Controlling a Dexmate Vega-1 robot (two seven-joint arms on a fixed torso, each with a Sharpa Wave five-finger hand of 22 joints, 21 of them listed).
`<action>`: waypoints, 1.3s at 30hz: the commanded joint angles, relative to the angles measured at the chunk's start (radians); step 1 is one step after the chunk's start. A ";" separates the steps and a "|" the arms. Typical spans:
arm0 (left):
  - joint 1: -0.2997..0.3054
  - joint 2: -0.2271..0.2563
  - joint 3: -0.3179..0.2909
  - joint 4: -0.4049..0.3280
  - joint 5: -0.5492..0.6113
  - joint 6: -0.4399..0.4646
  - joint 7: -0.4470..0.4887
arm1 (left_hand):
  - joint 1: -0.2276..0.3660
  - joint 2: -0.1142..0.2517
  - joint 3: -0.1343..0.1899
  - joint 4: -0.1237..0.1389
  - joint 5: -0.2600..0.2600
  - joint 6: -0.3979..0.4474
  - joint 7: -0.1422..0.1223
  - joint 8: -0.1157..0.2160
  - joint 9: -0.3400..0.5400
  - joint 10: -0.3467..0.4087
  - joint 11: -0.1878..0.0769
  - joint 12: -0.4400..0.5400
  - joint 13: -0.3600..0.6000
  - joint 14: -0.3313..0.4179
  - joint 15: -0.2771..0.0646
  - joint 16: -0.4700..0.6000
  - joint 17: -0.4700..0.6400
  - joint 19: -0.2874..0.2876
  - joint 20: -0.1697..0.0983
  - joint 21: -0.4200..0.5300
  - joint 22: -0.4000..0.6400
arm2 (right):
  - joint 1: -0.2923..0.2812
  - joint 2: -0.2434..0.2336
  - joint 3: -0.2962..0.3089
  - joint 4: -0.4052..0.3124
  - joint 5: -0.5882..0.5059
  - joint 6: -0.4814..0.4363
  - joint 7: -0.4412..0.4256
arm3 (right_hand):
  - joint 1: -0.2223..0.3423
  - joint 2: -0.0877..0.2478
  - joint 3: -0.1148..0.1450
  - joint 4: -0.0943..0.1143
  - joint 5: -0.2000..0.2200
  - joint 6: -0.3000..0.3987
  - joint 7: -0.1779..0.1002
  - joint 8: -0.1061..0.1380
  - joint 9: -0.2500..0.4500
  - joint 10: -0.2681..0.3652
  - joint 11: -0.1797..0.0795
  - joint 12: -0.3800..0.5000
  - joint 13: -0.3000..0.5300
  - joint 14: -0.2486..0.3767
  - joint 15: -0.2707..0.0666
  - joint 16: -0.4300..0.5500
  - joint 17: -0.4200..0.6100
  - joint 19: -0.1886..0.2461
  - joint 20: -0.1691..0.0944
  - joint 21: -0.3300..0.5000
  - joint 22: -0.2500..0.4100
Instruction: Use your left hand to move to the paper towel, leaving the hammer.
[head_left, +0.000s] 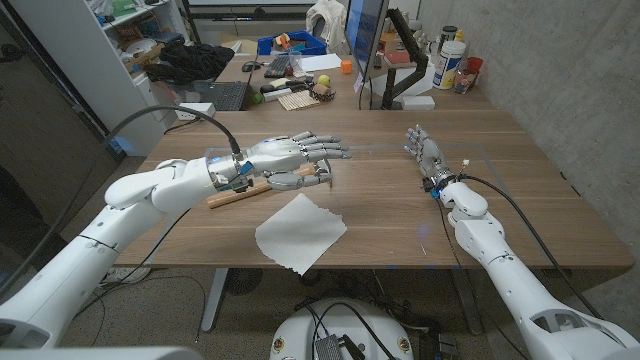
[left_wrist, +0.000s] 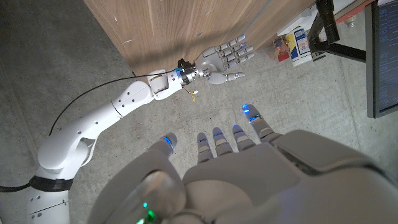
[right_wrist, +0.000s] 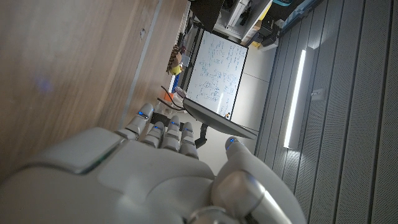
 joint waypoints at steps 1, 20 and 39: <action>0.000 0.013 0.019 0.015 -0.044 0.005 -0.036 | 0.007 -0.004 0.000 -0.006 0.007 0.008 -0.002 0.004 0.002 0.007 -0.005 0.000 0.003 0.004 -0.040 0.005 0.004 0.002 -0.003 -0.003 0.002 | 0.010 0.005 -0.009 0.012 -0.005 0.003 -0.002 | -0.013 0.006 0.001 0.004 0.008 0.004 -0.002 0.004 0.005 0.006 -0.006 0.000 0.004 -0.001 0.005 0.000 0.000 0.005 -0.021 -0.004 0.001; 0.009 0.030 0.053 0.015 -0.098 0.030 -0.113 | 0.012 -0.004 0.000 -0.007 0.012 0.011 0.001 0.000 0.002 0.004 -0.002 -0.008 0.004 0.000 -0.039 -0.003 0.004 0.003 -0.008 -0.009 0.002 | 0.021 0.007 -0.016 0.032 -0.003 0.007 0.010 | -0.013 0.005 0.000 0.006 0.008 0.004 -0.002 0.004 0.005 0.005 -0.006 0.000 0.004 0.000 0.005 0.000 0.000 0.006 -0.021 -0.009 0.001; 0.018 0.026 0.072 -0.002 -0.078 0.058 -0.134 | 0.015 -0.004 0.000 -0.007 0.017 0.015 0.003 -0.004 0.002 0.002 -0.004 -0.013 0.004 -0.001 -0.040 -0.007 0.005 0.004 -0.010 -0.012 0.003 | 0.007 -0.004 -0.006 0.025 0.008 0.007 0.020 | -0.013 0.004 0.001 0.006 0.009 0.003 -0.004 0.004 0.005 0.005 -0.005 -0.001 0.004 0.000 0.009 0.000 -0.001 0.007 -0.020 -0.014 0.001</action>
